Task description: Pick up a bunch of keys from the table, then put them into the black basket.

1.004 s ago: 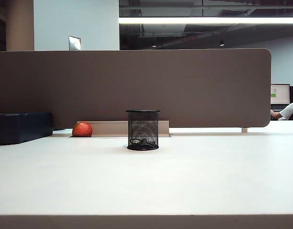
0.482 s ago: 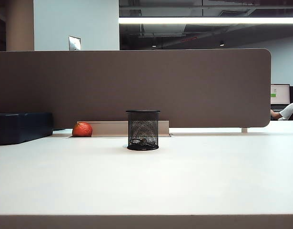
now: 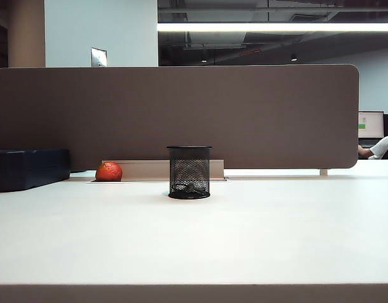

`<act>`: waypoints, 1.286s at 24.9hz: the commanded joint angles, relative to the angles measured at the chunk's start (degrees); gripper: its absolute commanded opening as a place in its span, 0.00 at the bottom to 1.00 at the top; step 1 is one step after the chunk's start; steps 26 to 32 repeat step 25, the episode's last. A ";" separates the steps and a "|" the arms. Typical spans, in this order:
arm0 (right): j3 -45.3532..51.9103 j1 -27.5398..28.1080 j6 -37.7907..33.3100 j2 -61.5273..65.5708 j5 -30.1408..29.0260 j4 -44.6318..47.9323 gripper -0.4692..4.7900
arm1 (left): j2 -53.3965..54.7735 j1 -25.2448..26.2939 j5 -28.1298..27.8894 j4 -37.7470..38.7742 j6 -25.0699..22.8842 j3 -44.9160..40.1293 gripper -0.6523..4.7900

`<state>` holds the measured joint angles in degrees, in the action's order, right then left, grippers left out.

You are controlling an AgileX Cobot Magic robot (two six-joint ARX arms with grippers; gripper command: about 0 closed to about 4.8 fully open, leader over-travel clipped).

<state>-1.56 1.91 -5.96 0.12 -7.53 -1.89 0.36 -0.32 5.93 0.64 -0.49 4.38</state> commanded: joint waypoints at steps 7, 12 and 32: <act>-0.17 0.02 2.95 -0.02 0.00 0.77 0.07 | 0.02 0.02 0.39 -1.11 0.50 0.20 0.11; -0.17 0.04 2.99 -0.02 -0.04 0.24 0.07 | 0.02 0.02 0.39 -0.96 0.50 0.20 0.11; -0.17 0.04 2.99 -0.02 -0.07 0.24 0.07 | 0.02 0.02 0.39 -0.96 0.50 0.20 0.11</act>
